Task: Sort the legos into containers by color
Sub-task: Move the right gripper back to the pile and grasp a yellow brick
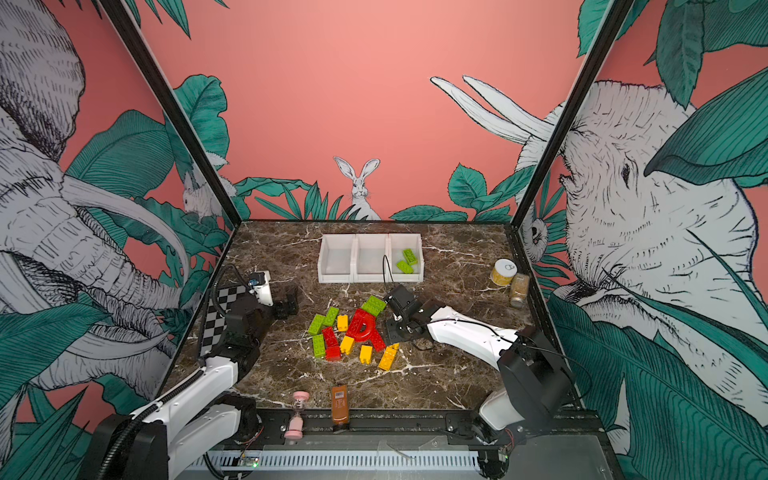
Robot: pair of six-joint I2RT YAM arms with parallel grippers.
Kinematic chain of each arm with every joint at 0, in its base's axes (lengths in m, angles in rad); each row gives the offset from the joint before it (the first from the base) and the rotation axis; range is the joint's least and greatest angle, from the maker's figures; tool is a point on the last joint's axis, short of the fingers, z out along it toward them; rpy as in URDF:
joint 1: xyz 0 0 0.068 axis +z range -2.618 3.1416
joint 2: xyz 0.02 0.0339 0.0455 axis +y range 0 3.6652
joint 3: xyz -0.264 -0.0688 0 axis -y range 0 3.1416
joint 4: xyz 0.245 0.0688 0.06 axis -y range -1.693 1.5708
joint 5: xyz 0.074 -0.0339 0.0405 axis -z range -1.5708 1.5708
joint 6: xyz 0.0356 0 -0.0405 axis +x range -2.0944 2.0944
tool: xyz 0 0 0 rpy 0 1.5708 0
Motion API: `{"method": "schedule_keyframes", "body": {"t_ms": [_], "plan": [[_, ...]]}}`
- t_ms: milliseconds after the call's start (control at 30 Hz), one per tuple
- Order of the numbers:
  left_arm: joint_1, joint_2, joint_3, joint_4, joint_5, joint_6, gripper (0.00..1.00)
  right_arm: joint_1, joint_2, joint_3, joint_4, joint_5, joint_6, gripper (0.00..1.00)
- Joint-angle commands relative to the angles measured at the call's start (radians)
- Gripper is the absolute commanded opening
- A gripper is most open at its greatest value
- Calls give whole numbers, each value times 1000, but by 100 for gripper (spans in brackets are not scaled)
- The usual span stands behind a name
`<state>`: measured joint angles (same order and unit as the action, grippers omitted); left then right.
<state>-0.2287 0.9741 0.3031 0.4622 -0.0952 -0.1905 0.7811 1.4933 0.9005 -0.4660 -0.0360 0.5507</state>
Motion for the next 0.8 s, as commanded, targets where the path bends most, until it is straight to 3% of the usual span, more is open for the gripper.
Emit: {"method": "schedule_keyframes", "body": {"t_ms": [0, 767], "plan": [[-4, -8, 8, 6, -9, 5, 98, 10, 26, 12, 11, 28, 9, 71], [-3, -31, 2, 0, -24, 10, 98, 20, 139, -6, 46, 42, -16, 52]]}}
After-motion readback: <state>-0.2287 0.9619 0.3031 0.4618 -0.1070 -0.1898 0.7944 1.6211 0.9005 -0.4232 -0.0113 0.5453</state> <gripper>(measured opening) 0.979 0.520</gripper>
